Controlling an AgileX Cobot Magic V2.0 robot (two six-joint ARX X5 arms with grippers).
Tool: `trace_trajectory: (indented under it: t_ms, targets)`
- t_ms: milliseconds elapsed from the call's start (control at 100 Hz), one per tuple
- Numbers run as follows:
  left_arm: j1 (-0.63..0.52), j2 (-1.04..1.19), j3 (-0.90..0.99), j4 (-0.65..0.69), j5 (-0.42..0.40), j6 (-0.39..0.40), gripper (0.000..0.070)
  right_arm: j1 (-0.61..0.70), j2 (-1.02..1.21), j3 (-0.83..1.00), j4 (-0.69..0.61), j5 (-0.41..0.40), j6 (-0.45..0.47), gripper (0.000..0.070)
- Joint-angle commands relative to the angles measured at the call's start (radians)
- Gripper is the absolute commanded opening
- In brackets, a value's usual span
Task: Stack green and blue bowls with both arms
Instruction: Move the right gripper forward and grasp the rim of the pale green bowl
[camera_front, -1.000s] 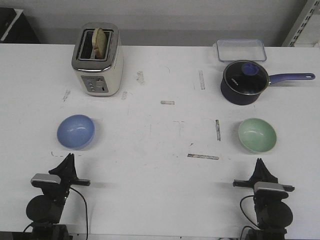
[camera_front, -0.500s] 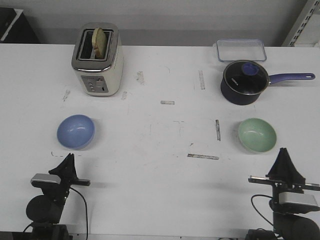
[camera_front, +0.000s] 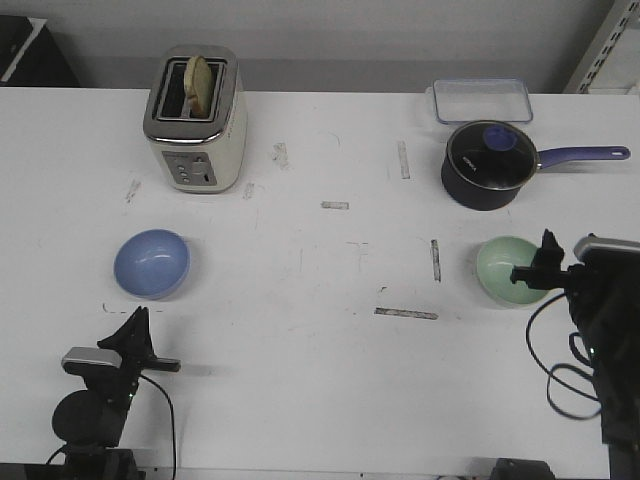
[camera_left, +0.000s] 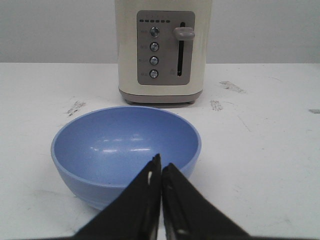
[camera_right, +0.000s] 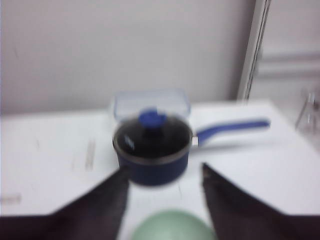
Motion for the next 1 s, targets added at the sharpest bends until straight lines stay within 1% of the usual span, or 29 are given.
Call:
trace_trajectory:
  t_ms: [0, 120, 240, 350, 440, 540, 660, 690, 730, 780, 890, 940, 950, 990]
  targets:
    - [0.0, -0.001, -0.021, 0.017, 0.005, 0.005, 0.0002, -0.02, 0.079, 0.014, -0.045, -0.005, -0.028, 0.0472]
    - [0.0, -0.001, -0.021, 0.017, 0.005, 0.005, 0.0002, -0.08, 0.197, 0.013, -0.108, -0.006, -0.074, 0.0472]
    - [0.0, -0.001, -0.021, 0.017, 0.005, 0.005, 0.0002, -0.147, 0.319, 0.013, -0.138, -0.007, -0.13, 0.0472]
    - [0.0, -0.001, -0.021, 0.017, 0.005, 0.005, 0.0002, -0.195, 0.422, 0.013, -0.129, -0.016, -0.133, 0.0472]
    - [0.0, -0.001, -0.021, 0.017, 0.005, 0.005, 0.0002, -0.221, 0.495, 0.013, -0.118, -0.042, -0.134, 0.0472]
    - [0.0, -0.001, -0.021, 0.017, 0.005, 0.005, 0.0002, -0.234, 0.569, 0.013, -0.105, -0.062, -0.134, 0.0471]
    - [0.0, -0.001, -0.021, 0.017, 0.005, 0.005, 0.0002, -0.235, 0.645, 0.013, -0.087, -0.063, -0.134, 0.0469]
    - [0.0, -0.001, -0.021, 0.017, 0.006, 0.005, 0.0002, -0.235, 0.659, 0.013, -0.081, -0.063, -0.134, 0.0458]
    - [0.0, -0.001, -0.021, 0.017, 0.005, 0.005, 0.0002, -0.235, 0.678, 0.013, -0.074, -0.063, -0.133, 0.0429]
    - [0.0, -0.001, -0.021, 0.017, 0.005, 0.005, 0.0002, -0.235, 0.692, 0.012, -0.071, -0.063, -0.133, 0.0353]
    - [0.0, -0.001, -0.021, 0.017, 0.005, 0.005, 0.0002, -0.234, 0.702, 0.011, -0.068, -0.067, -0.134, 0.011]
    - [0.0, -0.001, -0.021, 0.017, 0.005, 0.005, 0.0002, -0.234, 0.702, 0.011, -0.061, -0.066, -0.134, 0.0011]
    - [0.0, -0.001, -0.021, 0.017, 0.005, 0.005, 0.0002, -0.234, 0.702, 0.011, -0.06, -0.066, -0.134, 0.0001]
    - [0.0, -0.001, -0.021, 0.017, 0.005, 0.005, 0.0002, -0.234, 0.702, 0.011, -0.057, -0.066, -0.134, 0.0]
